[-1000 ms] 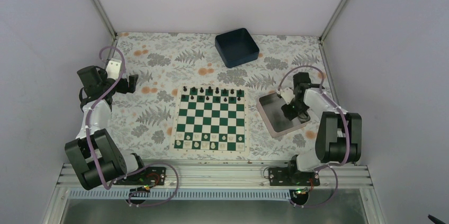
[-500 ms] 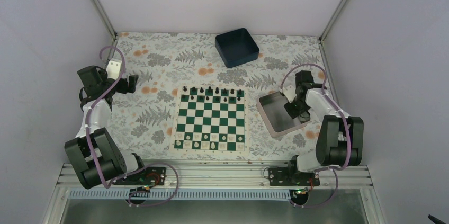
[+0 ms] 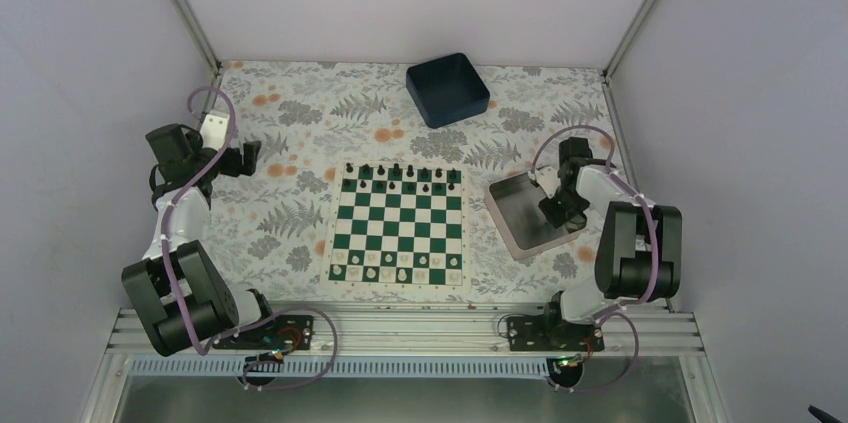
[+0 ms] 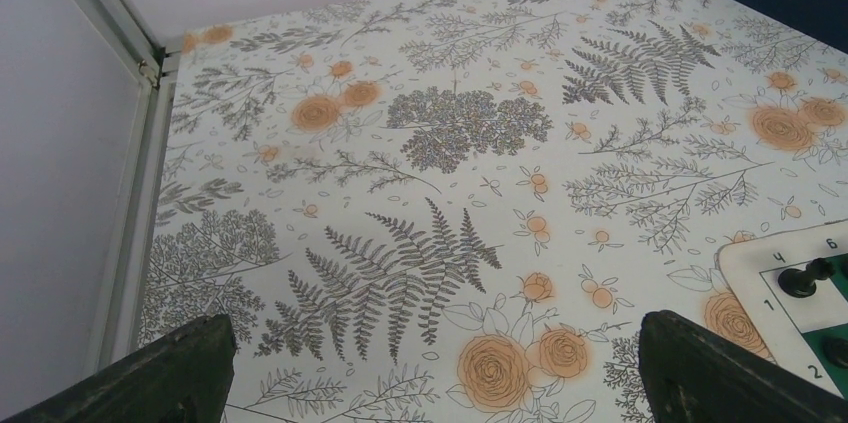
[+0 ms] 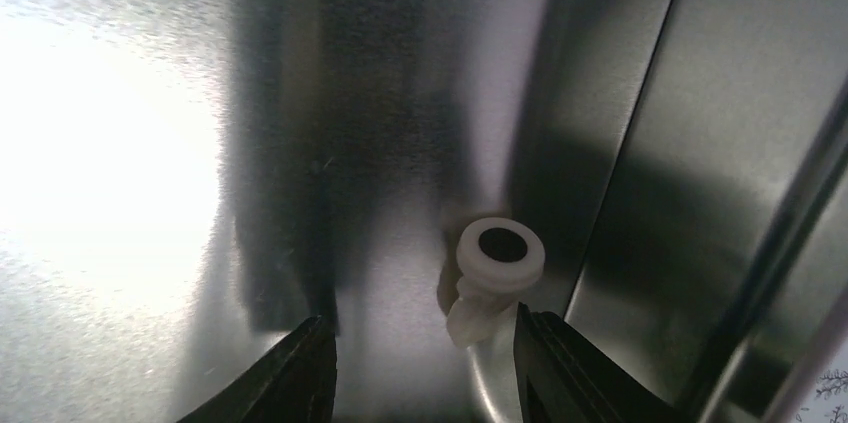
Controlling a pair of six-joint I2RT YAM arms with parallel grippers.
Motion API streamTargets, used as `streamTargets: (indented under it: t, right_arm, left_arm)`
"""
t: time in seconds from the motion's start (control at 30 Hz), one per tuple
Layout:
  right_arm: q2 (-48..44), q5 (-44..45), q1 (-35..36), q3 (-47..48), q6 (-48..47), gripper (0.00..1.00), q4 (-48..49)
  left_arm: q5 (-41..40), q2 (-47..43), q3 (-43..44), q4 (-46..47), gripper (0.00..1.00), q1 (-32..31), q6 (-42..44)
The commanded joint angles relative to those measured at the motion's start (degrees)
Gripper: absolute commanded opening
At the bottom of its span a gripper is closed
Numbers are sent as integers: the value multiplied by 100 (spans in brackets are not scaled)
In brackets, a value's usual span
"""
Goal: Set up the chess pieces on the board
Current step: Adjust the chess piece in the storage box.
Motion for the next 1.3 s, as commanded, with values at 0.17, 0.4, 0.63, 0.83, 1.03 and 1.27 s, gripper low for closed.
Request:
streamTargets:
  t: [0.17, 0.4, 0.63, 0.83, 1.03, 1.27]
  right_arm:
    - [365, 96, -200, 187, -331, 47, 291]
    - [600, -30, -252, 243, -408, 36, 327]
    - [548, 239, -235, 245, -566, 20, 240]
    - [316, 720, 0, 695, -776, 16, -237]
    - [342, 870, 185, 1473, -966, 12, -865]
    - [417, 1197, 574, 1696, -1355, 12, -1598]
  left_arm:
    - [80, -13, 149, 50, 100, 28, -29]
    - [58, -58, 145, 38, 100, 30, -25]
    - [73, -124, 147, 23, 100, 28, -29]
    - [118, -163, 152, 27, 100, 30, -41]
    - [123, -203, 134, 34, 100, 26, -47]
    - [140, -217, 158, 23, 100, 37, -47]
